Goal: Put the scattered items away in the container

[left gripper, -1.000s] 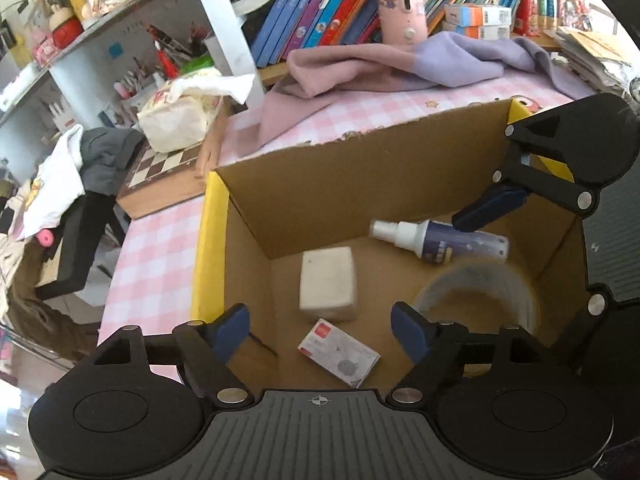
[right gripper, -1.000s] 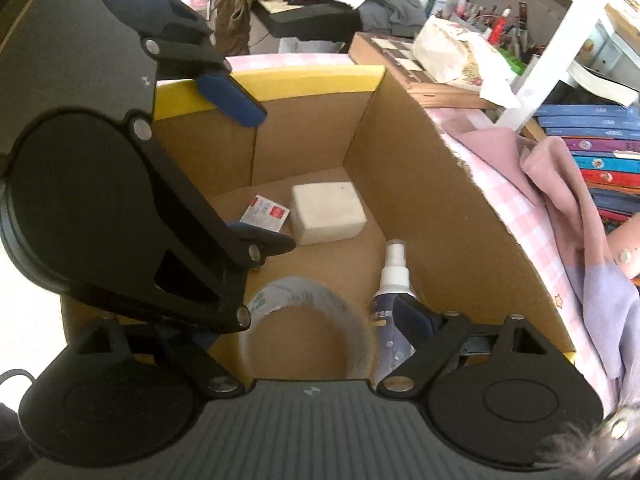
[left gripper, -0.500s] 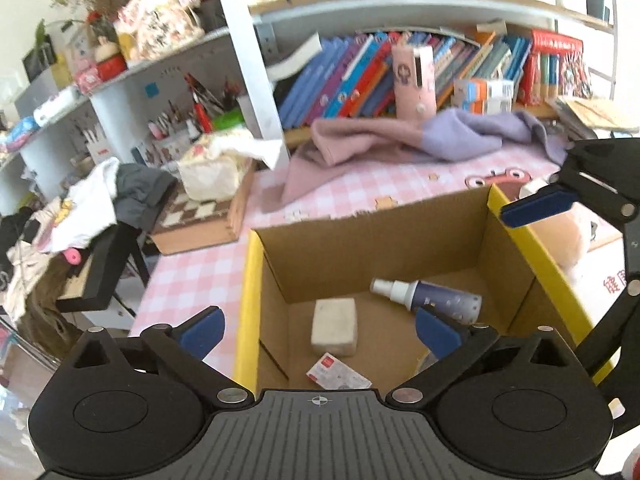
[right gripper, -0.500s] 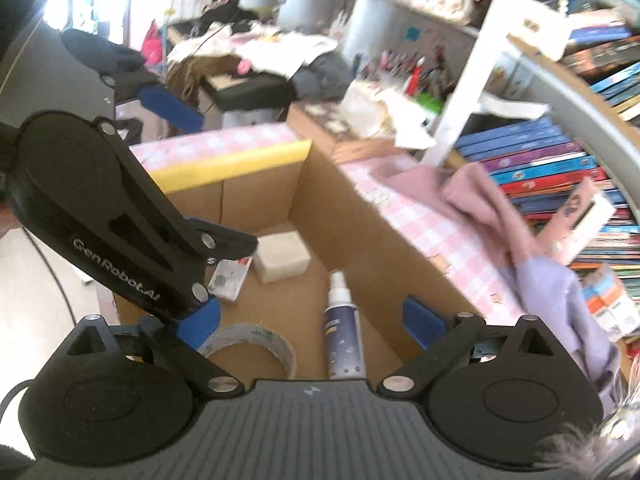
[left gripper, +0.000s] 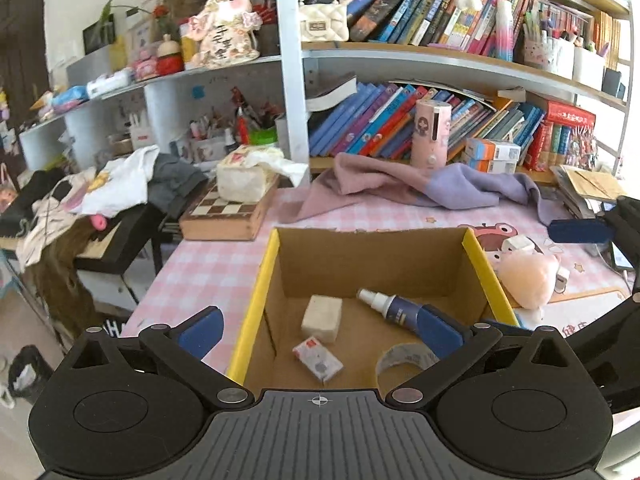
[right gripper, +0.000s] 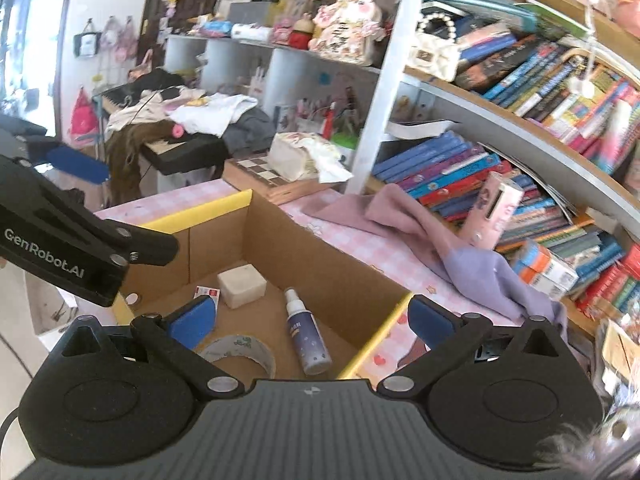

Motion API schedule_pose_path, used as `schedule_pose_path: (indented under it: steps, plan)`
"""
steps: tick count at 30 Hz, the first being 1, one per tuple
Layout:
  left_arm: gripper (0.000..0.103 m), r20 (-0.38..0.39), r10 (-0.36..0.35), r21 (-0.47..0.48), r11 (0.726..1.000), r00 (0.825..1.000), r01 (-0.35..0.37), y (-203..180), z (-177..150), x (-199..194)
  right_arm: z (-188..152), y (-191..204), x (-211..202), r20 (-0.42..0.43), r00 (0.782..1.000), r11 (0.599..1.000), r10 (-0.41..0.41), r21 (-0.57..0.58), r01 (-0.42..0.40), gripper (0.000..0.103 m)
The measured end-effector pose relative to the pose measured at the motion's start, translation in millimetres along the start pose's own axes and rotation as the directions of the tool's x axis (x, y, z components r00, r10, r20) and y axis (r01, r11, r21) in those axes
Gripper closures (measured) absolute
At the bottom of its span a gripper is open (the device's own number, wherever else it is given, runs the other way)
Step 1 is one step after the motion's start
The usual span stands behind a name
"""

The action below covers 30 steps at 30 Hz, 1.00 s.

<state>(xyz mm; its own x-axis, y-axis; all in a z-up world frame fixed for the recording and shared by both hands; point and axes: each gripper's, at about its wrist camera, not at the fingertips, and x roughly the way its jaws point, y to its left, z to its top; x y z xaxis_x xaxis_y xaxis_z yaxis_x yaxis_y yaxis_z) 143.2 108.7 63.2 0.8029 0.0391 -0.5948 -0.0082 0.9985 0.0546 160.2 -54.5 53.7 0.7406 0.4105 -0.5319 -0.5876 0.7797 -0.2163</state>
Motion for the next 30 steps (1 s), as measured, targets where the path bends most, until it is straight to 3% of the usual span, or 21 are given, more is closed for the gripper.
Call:
schedule_pose_path:
  steps: [3, 9, 18, 21, 30]
  plan:
    - [0.000, 0.005, 0.004, 0.002, 1.000, 1.000, -0.004, 0, -10, -12, -8, 6, -11, -0.018, 1.000, 1.000, -0.010, 0.017, 0.010, 0.000]
    - [0.000, 0.004, -0.066, 0.021, 0.998, 0.998, 0.066, -2, -34, -37, -26, 20, -33, -0.032, 0.999, 0.999, -0.001, 0.047, 0.003, 0.000]
    - [0.000, 0.030, 0.006, -0.003, 1.000, 1.000, -0.006, -7, -63, -65, -56, 41, -71, 0.053, 0.998, 0.995, -0.017, 0.103, 0.011, 0.000]
    - [0.000, 0.045, -0.005, -0.012, 1.000, 0.999, 0.006, -8, -70, -75, -63, 43, -80, 0.058, 0.998, 0.990, -0.029, 0.136, 0.020, 0.000]
    - [0.000, -0.012, -0.024, -0.035, 0.999, 1.000, 0.024, -22, -95, -79, -94, 43, -95, -0.011, 0.996, 0.979, -0.086, 0.184, 0.087, 0.000]
